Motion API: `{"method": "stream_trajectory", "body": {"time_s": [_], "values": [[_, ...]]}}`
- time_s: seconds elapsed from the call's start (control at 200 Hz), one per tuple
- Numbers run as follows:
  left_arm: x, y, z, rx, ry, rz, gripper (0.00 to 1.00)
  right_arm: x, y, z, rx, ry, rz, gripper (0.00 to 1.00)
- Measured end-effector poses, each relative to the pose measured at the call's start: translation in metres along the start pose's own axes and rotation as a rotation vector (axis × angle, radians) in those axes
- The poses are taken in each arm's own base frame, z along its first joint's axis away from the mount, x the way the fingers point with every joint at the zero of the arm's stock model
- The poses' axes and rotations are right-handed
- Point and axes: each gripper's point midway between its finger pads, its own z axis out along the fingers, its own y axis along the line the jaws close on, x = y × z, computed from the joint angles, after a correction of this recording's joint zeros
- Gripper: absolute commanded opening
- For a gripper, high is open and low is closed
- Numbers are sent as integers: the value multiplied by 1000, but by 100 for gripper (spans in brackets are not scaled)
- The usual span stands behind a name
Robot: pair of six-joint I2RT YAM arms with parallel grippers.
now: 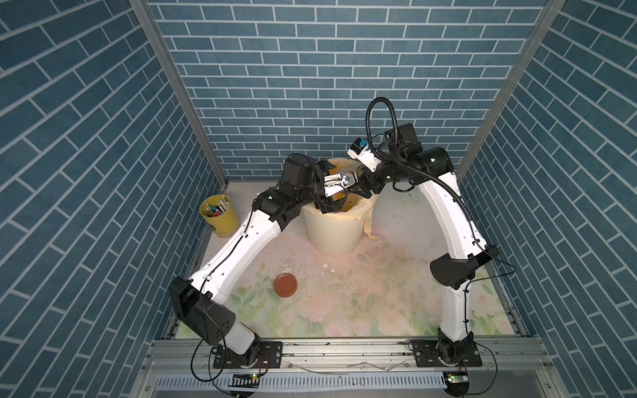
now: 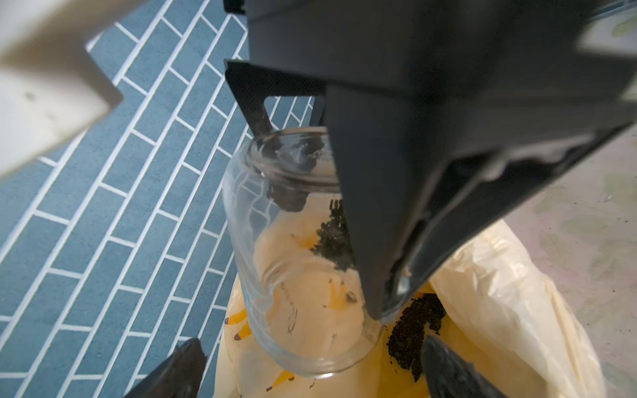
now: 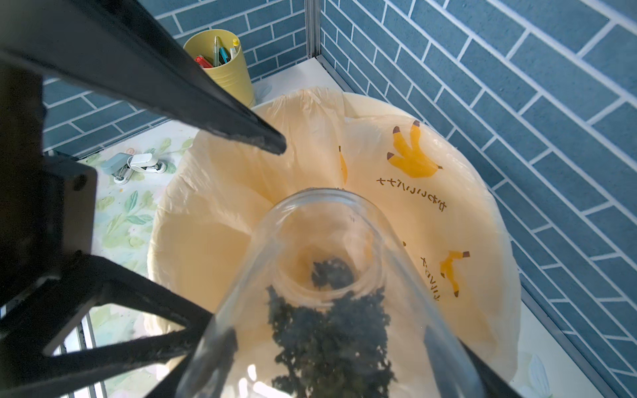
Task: Empty moldy tea leaves from jars
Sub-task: Pour the moldy tea leaves from the jar into the trash bin.
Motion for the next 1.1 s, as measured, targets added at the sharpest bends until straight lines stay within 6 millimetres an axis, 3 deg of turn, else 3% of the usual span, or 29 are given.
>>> {"method": "stream_trajectory", "body": {"time_s": [0.345,0.6,1.1], "values": [[-15,-7,4,171,-95,-20,99,3,9,6,-62,1,-15,0],[-9,-15,18,242,-83,-34,99,5,12,6,-76,6,-12,0],[-2,-9,32,211,-53,-63,99,2,22,6,-129,-13,-16,0]]}}
